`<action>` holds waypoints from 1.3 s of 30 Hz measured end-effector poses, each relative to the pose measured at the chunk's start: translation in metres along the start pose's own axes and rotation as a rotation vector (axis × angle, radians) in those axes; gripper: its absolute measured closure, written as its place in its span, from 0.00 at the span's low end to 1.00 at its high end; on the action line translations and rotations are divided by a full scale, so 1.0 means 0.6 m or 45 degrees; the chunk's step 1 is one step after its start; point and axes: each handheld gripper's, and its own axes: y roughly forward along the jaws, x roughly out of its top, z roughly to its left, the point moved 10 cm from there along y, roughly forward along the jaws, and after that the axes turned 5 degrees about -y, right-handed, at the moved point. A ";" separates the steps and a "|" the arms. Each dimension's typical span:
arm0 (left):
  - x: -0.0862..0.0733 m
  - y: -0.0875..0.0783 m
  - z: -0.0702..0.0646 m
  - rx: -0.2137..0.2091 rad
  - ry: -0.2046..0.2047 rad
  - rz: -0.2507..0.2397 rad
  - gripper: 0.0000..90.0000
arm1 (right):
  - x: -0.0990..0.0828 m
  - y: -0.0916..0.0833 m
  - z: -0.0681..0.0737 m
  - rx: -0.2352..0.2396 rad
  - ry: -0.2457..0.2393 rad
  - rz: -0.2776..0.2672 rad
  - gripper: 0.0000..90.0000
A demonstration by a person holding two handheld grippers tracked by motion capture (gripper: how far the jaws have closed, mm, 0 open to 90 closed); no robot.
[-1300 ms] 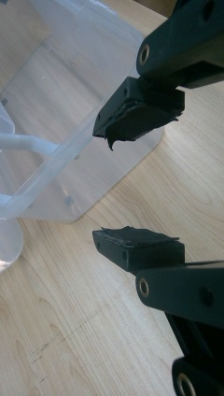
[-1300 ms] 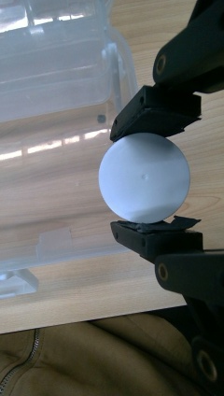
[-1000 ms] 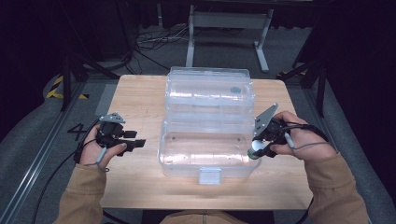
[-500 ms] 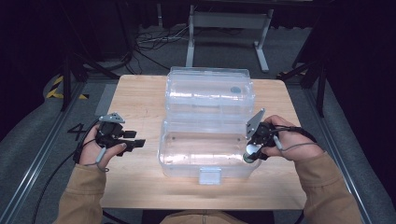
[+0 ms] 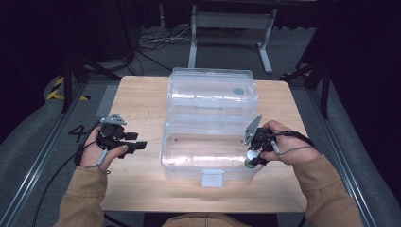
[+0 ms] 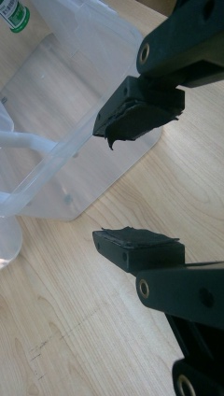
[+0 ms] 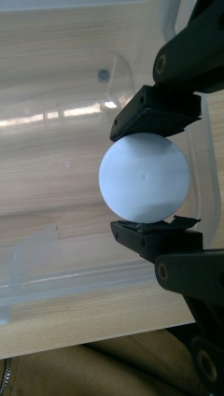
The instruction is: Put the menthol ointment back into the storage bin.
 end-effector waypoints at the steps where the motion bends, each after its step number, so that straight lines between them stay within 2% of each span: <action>1: 0.000 0.000 0.000 0.000 0.000 0.000 0.49 | -0.001 0.002 0.000 0.005 -0.007 0.007 0.56; 10: 0.000 0.000 0.000 0.001 0.002 0.002 0.49 | 0.001 0.018 0.000 0.010 -0.011 0.022 0.56; 11: 0.000 0.000 0.000 0.001 0.001 0.002 0.49 | 0.000 0.020 0.001 0.015 0.004 0.031 0.56; 39: -0.001 0.000 0.002 -0.001 -0.001 0.004 0.49 | -0.005 0.060 -0.003 0.044 -0.018 0.148 0.56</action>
